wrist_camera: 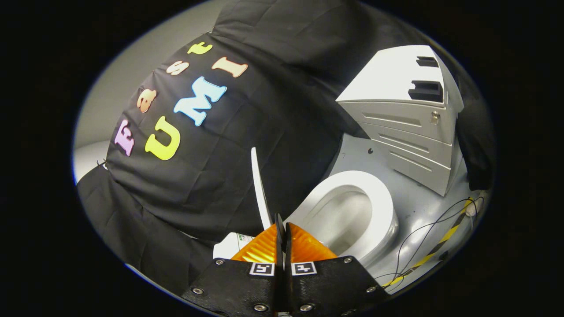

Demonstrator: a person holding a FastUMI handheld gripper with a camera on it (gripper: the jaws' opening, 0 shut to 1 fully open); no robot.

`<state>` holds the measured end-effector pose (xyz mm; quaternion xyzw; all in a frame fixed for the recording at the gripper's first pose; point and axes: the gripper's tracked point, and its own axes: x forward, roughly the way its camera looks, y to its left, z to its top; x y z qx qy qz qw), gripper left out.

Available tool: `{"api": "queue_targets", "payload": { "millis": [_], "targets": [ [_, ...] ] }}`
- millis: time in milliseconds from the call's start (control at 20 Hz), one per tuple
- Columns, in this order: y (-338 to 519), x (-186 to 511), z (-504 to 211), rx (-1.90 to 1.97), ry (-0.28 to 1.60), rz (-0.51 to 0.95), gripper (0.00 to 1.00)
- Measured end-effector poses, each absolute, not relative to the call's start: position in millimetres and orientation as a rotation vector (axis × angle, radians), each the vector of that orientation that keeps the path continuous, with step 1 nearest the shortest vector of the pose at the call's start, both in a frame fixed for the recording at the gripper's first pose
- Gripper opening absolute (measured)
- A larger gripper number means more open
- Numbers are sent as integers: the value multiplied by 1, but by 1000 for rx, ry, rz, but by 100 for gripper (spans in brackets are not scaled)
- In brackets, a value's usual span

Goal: Open the toilet lid.

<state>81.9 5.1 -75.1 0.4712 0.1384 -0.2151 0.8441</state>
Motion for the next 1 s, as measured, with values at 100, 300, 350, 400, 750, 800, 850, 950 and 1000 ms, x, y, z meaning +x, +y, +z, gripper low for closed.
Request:
{"api": "queue_targets", "payload": {
  "millis": [100,300,350,400,750,800,850,950,1000],
  "targets": [
    [11,85,-68,983,290,-454,0],
    [15,86,-64,930,292,-467,0],
    [18,88,-61,932,291,-464,0],
    [20,90,-58,923,291,-461,0],
    [46,101,-35,789,296,-426,0],
    [49,102,-33,780,294,-423,0],
    [53,103,-31,775,292,-418,0],
    [61,107,-24,748,284,-399,0],
    [65,110,-21,727,283,-394,0]
  ]
}}
